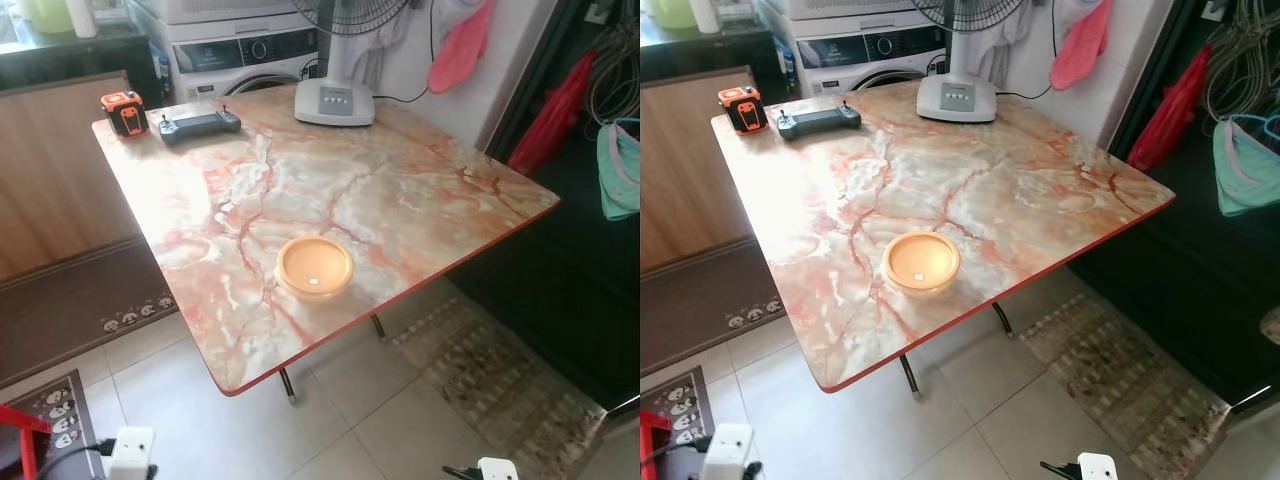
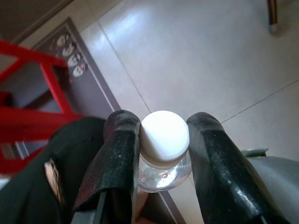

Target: Restocking fridge

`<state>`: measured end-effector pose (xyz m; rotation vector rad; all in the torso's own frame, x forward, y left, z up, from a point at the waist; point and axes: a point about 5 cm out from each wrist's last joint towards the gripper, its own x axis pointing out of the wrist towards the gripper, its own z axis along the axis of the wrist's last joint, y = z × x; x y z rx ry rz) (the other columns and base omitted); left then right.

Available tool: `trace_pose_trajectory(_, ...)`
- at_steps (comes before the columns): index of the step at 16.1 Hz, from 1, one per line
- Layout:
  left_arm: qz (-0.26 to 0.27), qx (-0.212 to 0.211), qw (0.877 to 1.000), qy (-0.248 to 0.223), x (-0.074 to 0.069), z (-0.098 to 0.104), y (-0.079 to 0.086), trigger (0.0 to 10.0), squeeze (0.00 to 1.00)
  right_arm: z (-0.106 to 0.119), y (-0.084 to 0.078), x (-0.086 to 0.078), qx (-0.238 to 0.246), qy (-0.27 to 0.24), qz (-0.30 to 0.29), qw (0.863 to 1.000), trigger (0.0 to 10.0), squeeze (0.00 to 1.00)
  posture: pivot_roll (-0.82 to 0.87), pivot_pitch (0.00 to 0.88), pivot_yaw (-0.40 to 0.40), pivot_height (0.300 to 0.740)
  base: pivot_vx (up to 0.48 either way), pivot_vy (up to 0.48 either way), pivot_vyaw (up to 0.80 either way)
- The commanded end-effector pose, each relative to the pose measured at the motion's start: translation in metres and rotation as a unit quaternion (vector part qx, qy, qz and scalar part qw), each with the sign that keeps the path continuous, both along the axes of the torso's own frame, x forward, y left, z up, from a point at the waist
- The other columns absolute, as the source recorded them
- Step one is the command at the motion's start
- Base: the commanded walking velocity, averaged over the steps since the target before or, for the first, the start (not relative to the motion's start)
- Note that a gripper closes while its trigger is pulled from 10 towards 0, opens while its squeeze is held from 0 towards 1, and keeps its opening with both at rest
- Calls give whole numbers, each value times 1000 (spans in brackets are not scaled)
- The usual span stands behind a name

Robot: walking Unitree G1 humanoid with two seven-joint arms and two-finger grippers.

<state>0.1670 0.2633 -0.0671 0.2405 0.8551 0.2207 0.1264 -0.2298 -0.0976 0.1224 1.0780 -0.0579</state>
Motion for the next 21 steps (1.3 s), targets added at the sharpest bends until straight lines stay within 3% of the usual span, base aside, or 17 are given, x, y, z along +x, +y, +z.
trace_pose_trajectory(1, 24, -2, 1000, 10, -7, -4, 2, 10000, 0, 1, -5, -1, -6, 0, -10, 1000, 10000, 0, 41, 0, -63, 740, 0, 0, 0)
trace_pose_trajectory(7, 12, -17, 999, 39, -20, -17, -16, 10000, 0, 0, -4, -4, -7, 1, -11, 1000, 10000, 0, 20, 0, -51, 740, 0, 0, 0)
trace_pose_trajectory(21, 24, -28, 998, 44, -23, -20, -22, 10000, 0, -1, -5, -6, -6, 6, -11, 1000, 10000, 0, 32, 0, -59, 740, 0, 0, 0)
